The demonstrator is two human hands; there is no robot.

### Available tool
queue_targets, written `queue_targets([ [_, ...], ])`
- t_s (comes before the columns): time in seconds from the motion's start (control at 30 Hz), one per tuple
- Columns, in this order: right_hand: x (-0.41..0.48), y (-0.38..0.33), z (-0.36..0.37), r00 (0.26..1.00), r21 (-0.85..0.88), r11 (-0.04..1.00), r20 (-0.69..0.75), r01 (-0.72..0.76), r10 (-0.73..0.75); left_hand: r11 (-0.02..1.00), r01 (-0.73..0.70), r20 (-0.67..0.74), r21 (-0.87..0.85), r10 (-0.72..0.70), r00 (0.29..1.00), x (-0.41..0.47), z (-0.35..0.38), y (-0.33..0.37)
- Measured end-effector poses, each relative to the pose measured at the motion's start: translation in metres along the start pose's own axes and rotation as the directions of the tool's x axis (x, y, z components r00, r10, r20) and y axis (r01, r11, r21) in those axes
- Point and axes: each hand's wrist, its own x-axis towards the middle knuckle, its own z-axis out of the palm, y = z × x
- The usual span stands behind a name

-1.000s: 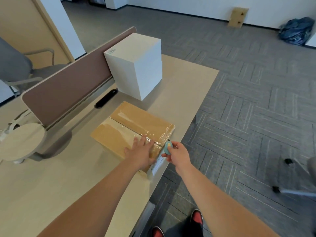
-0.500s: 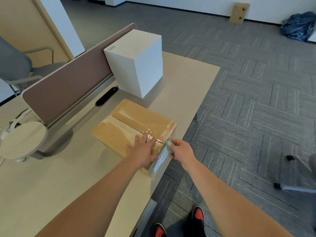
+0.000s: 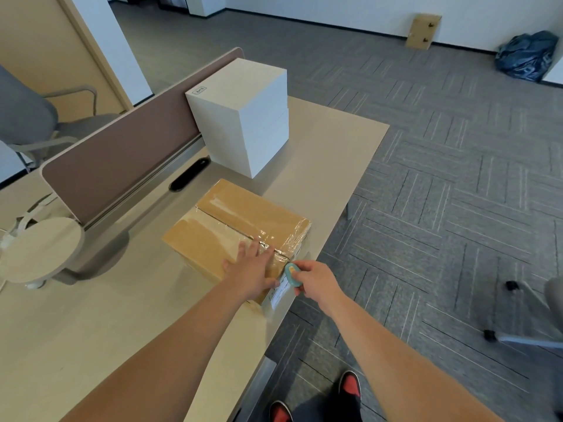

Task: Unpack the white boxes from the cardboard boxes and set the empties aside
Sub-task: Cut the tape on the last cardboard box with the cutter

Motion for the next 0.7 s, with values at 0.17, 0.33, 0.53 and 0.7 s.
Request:
queue_targets([
  [0.17, -0.003, 0.006, 0.006, 1.0, 0.006, 1.0, 0.003, -0.006, 0.006, 1.0, -0.004, 0.008, -0.02, 0.004, 1.0, 0.001, -0.001, -0.001],
  [0.33, -0.01, 0.004, 0.004, 0.999, -0.014, 1.0, 0.048, -0.01, 0.011, 0.999, -0.006, 0.015, -0.034, 0.006, 1.0, 0.001, -0.006, -0.004],
  [0.53, -0.015, 0.005, 0.002, 0.996, -0.052, 0.999, 0.084, -0.005, 0.009, 0.998, -0.014, 0.006, -0.064, 0.014, 1.0, 0.0, -0.005, -0.008],
  [0.7, -0.022, 0.005, 0.003, 0.99, -0.087, 0.996, 0.137, -0.024, 0.035, 0.998, -0.011, -0.02, -0.057, 0.01, 1.0, 0.0, -0.004, -0.007],
])
